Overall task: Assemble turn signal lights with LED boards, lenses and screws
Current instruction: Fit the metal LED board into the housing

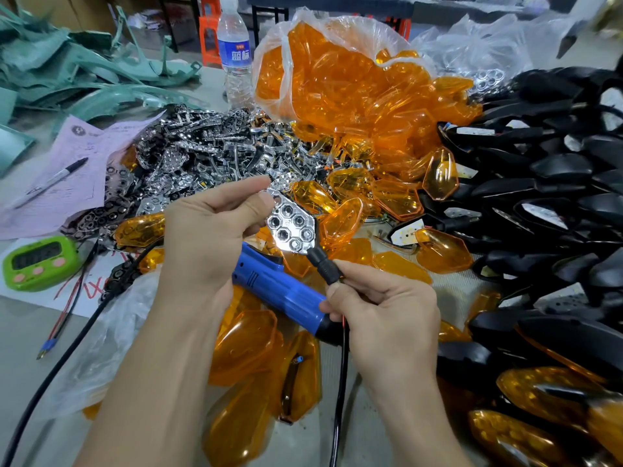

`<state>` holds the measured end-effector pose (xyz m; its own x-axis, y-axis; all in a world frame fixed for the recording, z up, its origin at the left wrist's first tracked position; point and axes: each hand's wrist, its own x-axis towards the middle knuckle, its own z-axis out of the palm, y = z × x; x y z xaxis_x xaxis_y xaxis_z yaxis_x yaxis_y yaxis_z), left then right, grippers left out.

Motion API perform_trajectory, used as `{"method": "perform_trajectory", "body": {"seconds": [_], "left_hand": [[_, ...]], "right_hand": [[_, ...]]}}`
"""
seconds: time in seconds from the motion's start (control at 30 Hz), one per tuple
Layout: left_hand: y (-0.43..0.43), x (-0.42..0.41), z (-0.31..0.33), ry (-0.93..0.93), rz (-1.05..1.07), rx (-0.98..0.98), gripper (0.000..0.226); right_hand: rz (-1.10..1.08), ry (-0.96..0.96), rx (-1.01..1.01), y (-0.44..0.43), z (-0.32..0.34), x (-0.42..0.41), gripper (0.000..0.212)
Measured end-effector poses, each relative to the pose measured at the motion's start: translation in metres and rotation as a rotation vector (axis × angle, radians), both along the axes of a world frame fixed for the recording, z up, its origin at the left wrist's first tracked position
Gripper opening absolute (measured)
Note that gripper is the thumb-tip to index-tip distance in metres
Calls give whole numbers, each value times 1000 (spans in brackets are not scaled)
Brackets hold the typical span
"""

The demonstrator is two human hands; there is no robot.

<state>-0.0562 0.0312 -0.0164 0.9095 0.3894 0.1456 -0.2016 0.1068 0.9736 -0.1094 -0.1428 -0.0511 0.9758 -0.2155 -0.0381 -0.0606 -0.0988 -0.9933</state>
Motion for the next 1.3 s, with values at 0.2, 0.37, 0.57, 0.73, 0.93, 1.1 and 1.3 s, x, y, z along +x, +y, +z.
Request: {"method": "perform_trajectory", "body": {"seconds": [0.2,0.37,0.57,0.73,0.93,1.1,1.3], "left_hand": [[-12,1,-5,-93,158,168,30],[-14,3,-7,23,-7,85,50],[-21,1,0,16,-220,-42,22],[-16,1,-1,-46,-224,-41,21],[-14,0,2,-70,-277,-64,24],[-17,-2,2,-101,-256,62,30],[-22,0,-2,-127,-226,211,28]], "right_hand": [[77,-46,140,-1,7,2,44],[153,-96,291,-3,11,0,56],[240,-82,277,-10,9,3,44],[353,-112,-3,-14,13,8,31],[315,-158,-144,0,23,24,25],[320,-181,-7,15,33,36,21],[156,-327,-96,24,24,36,20]]}}
